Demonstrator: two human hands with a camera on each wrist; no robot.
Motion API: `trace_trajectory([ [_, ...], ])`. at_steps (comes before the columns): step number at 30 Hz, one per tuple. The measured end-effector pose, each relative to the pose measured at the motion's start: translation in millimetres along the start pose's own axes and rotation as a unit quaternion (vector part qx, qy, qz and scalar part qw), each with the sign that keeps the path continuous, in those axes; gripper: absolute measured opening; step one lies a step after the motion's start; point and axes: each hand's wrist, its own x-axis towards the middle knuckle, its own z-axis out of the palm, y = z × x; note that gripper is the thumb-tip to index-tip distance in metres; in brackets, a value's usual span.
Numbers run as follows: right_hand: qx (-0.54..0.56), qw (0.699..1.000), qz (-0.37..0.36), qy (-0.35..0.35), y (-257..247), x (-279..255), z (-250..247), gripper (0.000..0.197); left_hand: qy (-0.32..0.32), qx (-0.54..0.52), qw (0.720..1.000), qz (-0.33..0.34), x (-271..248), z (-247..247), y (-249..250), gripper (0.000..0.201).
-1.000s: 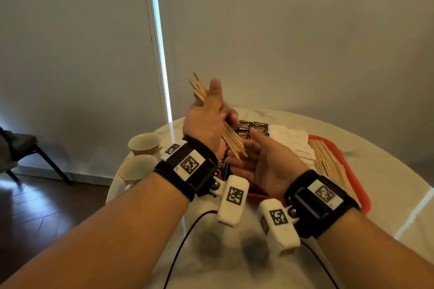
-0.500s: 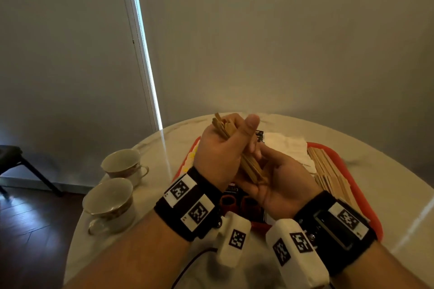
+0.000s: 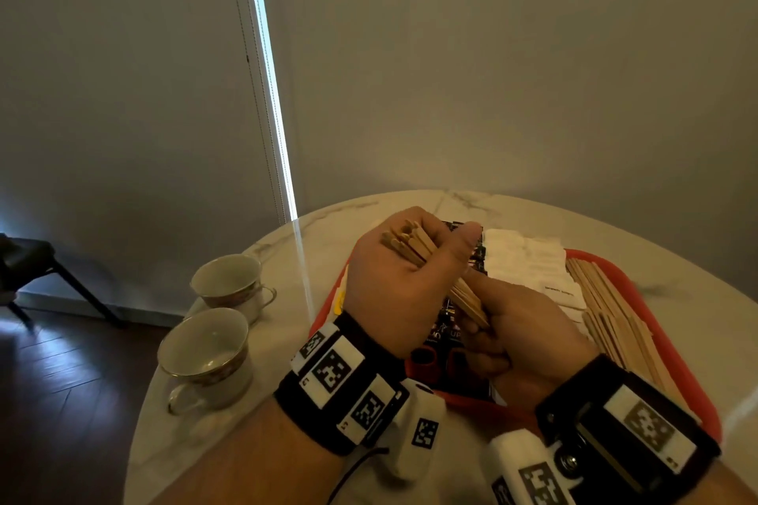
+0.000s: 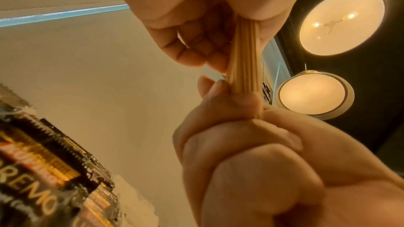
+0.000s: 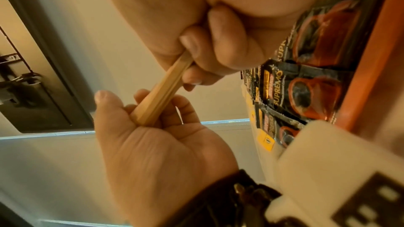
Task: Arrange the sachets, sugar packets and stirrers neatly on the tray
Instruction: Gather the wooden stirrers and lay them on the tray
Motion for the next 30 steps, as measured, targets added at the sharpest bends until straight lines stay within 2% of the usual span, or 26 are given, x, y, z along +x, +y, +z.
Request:
trace_trajectory([
  [4, 0.038, 0.999, -0.004, -0.013, 3, -3, 7, 0.043, 0.038, -0.018, 0.999, -0.004, -2, -5, -1, 0.028],
  [11, 0.091, 0.995, -0.045, 0.011, 2, -8, 13, 0.033, 0.047, -0.058, 0.997, -0.019, -5, -4, 9, 0.028],
  [12, 0.095, 0.994, -0.044, 0.015, 1, -9, 13, 0.033, 0.046, -0.077, 0.996, -0.021, -6, -4, 12, 0.034],
  [16, 0.104, 0.994, -0.021, 0.030, 1, -12, 12, 0.029, 0.075, -0.049, 0.996, 0.029, -5, -7, 12, 0.091],
  [18, 0.097, 0.995, -0.016, 0.034, 1, -12, 12, 0.022, 0.086, -0.028, 0.995, 0.045, -5, -9, 11, 0.105],
  [20, 0.084, 0.996, -0.022, 0.037, 0, -13, 12, 0.019, 0.085, 0.003, 0.995, 0.054, -5, -11, 12, 0.099],
  [24, 0.048, 0.997, -0.027, 0.053, -4, -17, 11, 0.019, 0.075, 0.082, 0.989, 0.099, -4, -14, 14, 0.041],
  [25, 0.031, 0.997, -0.027, 0.066, -4, -17, 11, 0.020, 0.072, 0.087, 0.987, 0.115, -4, -15, 14, 0.033],
  [28, 0.008, 0.996, -0.026, 0.089, -4, -17, 10, 0.023, 0.068, 0.112, 0.979, 0.156, -4, -14, 12, 0.031],
  [30, 0.025, 0.996, -0.029, 0.082, -4, -17, 12, 0.020, 0.067, 0.108, 0.976, 0.176, -3, -13, 14, 0.047],
])
